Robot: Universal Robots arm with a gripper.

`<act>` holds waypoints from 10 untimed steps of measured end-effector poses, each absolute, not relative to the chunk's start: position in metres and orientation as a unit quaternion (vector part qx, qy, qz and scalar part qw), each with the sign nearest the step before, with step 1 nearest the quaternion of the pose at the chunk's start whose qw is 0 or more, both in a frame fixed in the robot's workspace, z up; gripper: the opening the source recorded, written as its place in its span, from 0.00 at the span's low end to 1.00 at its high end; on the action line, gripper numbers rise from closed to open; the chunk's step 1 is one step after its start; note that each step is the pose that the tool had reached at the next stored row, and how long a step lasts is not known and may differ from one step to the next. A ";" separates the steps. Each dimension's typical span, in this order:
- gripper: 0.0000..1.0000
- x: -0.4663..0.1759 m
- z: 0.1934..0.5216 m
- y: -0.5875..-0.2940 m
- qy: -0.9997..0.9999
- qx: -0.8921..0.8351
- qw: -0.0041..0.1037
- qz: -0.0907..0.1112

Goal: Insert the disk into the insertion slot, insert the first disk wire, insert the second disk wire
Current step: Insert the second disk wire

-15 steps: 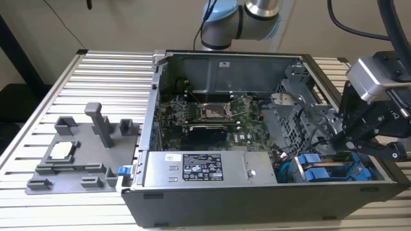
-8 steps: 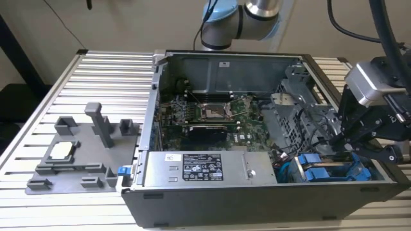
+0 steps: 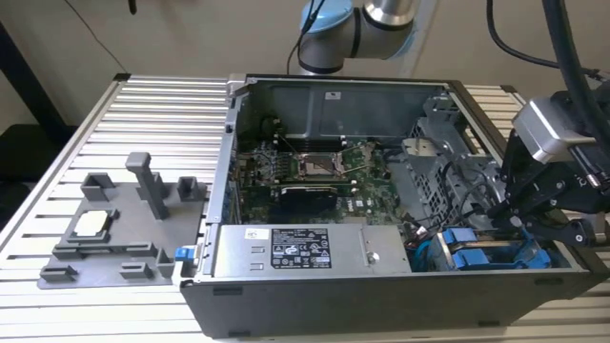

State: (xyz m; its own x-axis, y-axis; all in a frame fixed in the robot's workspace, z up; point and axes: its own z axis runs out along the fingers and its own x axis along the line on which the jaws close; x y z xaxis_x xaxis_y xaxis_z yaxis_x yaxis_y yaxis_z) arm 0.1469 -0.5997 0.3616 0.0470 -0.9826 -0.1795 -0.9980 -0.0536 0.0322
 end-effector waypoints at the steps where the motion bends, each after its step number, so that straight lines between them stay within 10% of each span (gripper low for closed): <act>1: 0.16 0.147 0.361 -0.600 0.686 -0.722 0.050 0.077; 10: 0.16 0.149 0.355 -0.600 0.694 -0.714 0.051 0.078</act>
State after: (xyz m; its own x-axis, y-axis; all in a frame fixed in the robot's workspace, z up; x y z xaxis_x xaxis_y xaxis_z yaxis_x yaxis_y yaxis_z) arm 0.1485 -0.5997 0.3553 0.0234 -0.9830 -0.1823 -0.9989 -0.0304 0.0357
